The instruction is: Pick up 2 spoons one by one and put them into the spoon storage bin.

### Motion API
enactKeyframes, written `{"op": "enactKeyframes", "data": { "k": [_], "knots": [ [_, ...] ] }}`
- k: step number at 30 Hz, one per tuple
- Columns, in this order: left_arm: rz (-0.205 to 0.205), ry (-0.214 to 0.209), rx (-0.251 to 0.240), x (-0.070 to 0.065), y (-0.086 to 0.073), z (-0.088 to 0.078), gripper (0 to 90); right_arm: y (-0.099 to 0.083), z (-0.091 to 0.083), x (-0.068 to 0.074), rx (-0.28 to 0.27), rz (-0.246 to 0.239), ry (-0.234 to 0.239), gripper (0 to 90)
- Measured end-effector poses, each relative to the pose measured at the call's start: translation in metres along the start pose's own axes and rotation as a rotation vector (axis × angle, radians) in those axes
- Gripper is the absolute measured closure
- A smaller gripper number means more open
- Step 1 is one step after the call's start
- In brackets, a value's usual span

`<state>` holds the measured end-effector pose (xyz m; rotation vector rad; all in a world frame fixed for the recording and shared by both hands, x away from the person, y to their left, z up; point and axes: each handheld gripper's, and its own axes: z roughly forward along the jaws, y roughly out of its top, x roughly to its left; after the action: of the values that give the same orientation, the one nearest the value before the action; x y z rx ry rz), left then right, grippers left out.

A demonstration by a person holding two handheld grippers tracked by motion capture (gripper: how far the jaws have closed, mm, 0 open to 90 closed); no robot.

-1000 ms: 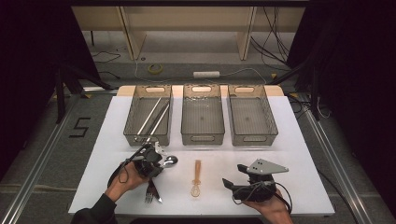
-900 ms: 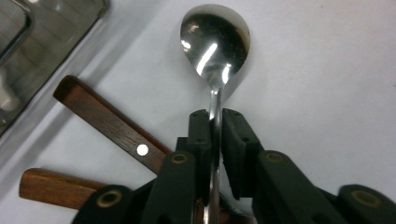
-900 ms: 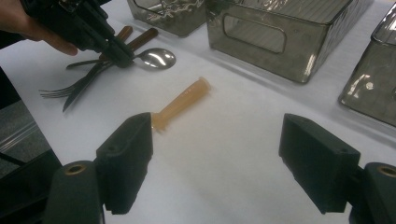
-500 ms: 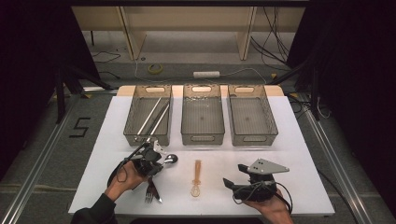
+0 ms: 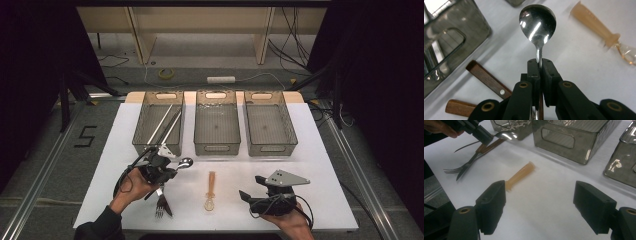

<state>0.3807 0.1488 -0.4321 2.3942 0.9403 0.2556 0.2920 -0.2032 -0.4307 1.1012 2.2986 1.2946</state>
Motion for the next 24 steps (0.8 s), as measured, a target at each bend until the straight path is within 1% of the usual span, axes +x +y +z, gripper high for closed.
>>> {"op": "enactKeyframes", "data": {
  "k": [1,2,4,8,10,12,15,17,18,23,24],
  "knots": [
    [-0.007,0.000,-0.010,-0.001,0.002,0.000,85.1,0.000,0.000,0.000,0.001,0.001,-0.001,27.1],
    [0.000,-0.001,-0.012,-0.001,0.004,-0.002,85.1,0.000,0.000,-0.001,0.001,0.003,-0.003,27.1],
    [-0.008,0.001,-0.034,-0.002,0.009,-0.002,85.1,0.000,0.000,-0.001,0.000,0.006,-0.004,27.1],
    [-0.002,0.001,-0.067,-0.003,0.021,-0.005,85.1,-0.001,0.001,-0.002,0.001,0.009,-0.004,27.1],
    [-0.009,0.011,-0.082,-0.002,0.025,-0.006,85.1,-0.001,0.001,-0.002,0.005,0.009,-0.005,27.1],
    [-0.015,0.009,-0.096,0.001,0.030,-0.007,85.1,-0.001,0.001,-0.002,0.005,0.010,-0.004,27.1],
    [-0.037,0.008,-0.117,0.005,0.035,-0.007,85.1,-0.001,0.001,-0.002,0.005,0.009,-0.006,27.1],
    [-0.054,0.000,-0.135,0.008,0.038,-0.007,85.1,-0.001,0.000,-0.003,0.003,0.011,-0.005,27.1],
    [-0.050,0.003,-0.141,0.009,0.039,-0.007,85.1,-0.001,0.000,-0.003,0.003,0.010,-0.005,27.1],
    [-0.062,0.016,-0.167,0.016,0.050,-0.009,85.1,-0.001,0.001,-0.003,0.004,0.012,-0.004,27.1],
    [-0.064,0.012,-0.172,0.017,0.053,-0.010,85.1,-0.001,0.001,-0.003,0.004,0.013,-0.003,27.0]
  ]
}}
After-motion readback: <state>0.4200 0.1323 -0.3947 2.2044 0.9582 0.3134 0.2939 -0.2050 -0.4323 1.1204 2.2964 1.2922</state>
